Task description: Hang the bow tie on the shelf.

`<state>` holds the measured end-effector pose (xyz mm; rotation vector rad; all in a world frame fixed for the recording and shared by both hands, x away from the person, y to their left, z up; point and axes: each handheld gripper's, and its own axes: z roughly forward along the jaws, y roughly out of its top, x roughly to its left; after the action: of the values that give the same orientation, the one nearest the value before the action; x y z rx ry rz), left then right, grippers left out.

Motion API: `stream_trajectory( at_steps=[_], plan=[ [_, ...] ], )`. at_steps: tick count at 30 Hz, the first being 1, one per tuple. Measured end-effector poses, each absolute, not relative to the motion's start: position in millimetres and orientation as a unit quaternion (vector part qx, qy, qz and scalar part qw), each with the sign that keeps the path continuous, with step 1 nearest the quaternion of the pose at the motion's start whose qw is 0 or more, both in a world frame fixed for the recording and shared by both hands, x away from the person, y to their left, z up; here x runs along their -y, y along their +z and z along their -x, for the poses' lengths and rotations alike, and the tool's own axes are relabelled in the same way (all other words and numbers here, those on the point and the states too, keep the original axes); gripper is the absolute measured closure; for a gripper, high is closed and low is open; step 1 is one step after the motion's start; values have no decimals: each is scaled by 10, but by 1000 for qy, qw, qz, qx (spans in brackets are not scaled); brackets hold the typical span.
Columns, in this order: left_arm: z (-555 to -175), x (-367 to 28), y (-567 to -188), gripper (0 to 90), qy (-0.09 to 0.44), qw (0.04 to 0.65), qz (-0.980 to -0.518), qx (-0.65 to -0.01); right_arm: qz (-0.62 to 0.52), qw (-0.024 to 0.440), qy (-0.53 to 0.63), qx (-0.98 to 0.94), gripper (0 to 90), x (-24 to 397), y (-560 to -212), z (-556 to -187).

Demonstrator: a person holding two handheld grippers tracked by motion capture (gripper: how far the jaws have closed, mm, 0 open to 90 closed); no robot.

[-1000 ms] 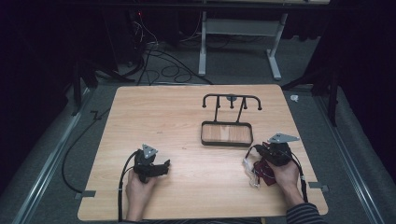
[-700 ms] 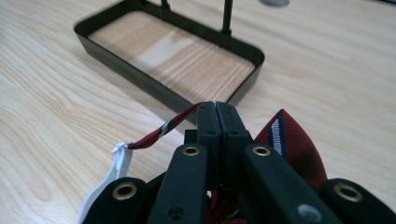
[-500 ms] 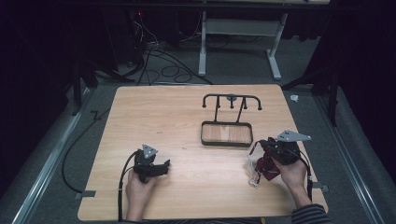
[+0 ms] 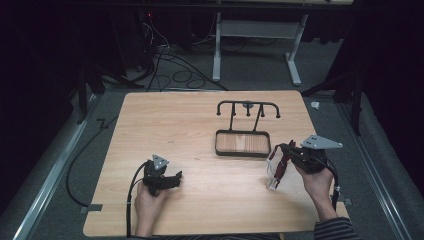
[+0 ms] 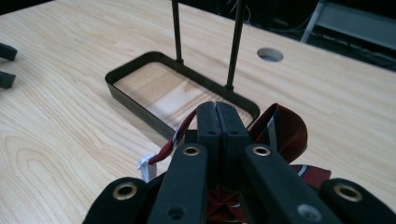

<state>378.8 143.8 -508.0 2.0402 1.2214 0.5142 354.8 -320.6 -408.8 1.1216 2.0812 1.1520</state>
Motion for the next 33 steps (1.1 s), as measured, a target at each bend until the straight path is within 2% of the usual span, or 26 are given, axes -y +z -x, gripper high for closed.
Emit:
stream_trajectory(
  at_steps=[33],
  plan=[
    [-3788,-1438,-5080,175,198,347,-787,-471,-368,271,453,-765,900,2938,-3720,-3628]
  ],
)
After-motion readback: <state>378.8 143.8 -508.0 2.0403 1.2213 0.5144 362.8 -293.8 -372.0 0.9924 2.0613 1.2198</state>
